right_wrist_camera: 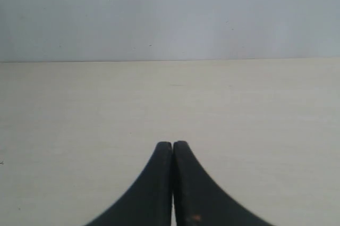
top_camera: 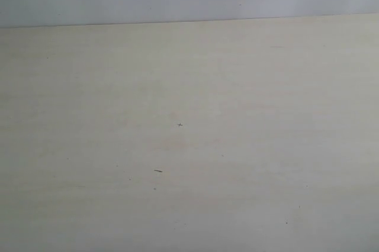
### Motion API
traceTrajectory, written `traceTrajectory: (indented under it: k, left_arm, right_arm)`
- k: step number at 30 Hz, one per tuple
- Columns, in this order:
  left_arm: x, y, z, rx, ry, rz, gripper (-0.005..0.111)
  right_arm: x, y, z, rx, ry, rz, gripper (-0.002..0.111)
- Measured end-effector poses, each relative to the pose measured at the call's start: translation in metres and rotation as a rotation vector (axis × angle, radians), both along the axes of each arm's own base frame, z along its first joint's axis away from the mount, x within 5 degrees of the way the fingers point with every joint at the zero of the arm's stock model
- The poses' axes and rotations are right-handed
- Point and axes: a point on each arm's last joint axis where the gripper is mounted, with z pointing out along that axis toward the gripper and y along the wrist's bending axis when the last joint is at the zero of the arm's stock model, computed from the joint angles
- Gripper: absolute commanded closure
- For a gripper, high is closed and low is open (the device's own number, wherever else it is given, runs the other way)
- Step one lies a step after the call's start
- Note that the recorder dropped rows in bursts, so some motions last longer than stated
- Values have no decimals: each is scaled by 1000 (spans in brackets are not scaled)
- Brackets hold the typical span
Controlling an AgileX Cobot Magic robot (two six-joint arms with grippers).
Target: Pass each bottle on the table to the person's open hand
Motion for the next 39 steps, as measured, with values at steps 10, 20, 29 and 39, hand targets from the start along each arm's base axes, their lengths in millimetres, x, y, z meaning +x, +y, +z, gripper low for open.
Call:
traceTrajectory:
  k: [10,20,29,39]
  left_arm:
    - [5,0,-36,15,105,1,107]
    - [3,0,-43,8,190,0,107]
    - [3,0,-43,-5,192,-1,107]
    - [3,0,-43,-5,192,-1,107]
  right_arm:
    - [0,0,0,2,0,0,108]
    - [0,0,0,2,0,0,108]
    - [0,0,0,1,2,0,108]
    - [0,0,0,1,4,0,108]
